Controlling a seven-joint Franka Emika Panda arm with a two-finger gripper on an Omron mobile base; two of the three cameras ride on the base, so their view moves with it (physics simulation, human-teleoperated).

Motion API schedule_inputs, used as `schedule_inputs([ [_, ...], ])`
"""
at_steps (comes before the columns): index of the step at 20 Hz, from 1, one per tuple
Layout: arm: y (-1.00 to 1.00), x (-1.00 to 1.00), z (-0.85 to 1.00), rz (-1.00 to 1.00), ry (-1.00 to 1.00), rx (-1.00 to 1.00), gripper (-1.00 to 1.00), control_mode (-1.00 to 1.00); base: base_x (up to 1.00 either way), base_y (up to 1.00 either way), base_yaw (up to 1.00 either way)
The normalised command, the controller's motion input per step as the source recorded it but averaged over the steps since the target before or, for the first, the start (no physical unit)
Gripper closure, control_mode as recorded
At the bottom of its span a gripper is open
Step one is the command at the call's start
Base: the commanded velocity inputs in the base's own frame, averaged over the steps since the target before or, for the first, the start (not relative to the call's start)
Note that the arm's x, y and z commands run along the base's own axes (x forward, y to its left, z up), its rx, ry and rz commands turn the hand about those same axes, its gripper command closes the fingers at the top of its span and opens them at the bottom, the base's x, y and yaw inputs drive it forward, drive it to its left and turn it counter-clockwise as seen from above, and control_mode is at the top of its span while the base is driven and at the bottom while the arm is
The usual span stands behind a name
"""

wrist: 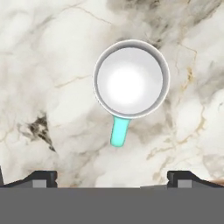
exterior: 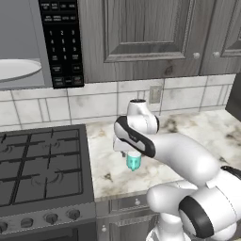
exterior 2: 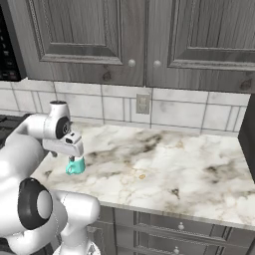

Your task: Pick the mug from the counter and place it inside the microwave. Then close the microwave.

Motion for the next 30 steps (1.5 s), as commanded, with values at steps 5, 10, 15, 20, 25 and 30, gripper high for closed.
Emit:
schedule_inputs([
  [5, 0.00, 0.22, -0.22, -0.05, 0.00, -0.01, -1.00, -1.00, 0.00, 0.00, 0.00],
  [10, 0.00, 0.15, -0.13, -0.05, 0.00, 0.00, -1.00, -1.00, 0.00, 0.00, 0.00],
  [15, -0.05, 0.00, -0.06, -0.04, 0.00, 0.00, -1.00, -1.00, 0.00, 0.00, 0.00],
  [20, -0.07, -0.07, -0.05, -0.02, 0.00, 0.00, -1.00, -1.00, 0.00, 0.00, 0.00],
  [25, -0.02, -0.10, -0.03, -0.01, 0.00, 0.00, -1.00, -1.00, 0.00, 0.00, 0.00],
  [30, 0.00, 0.00, -0.12, 0.00, 0.00, 0.00, -1.00, -1.00, 0.00, 0.00, 0.00],
])
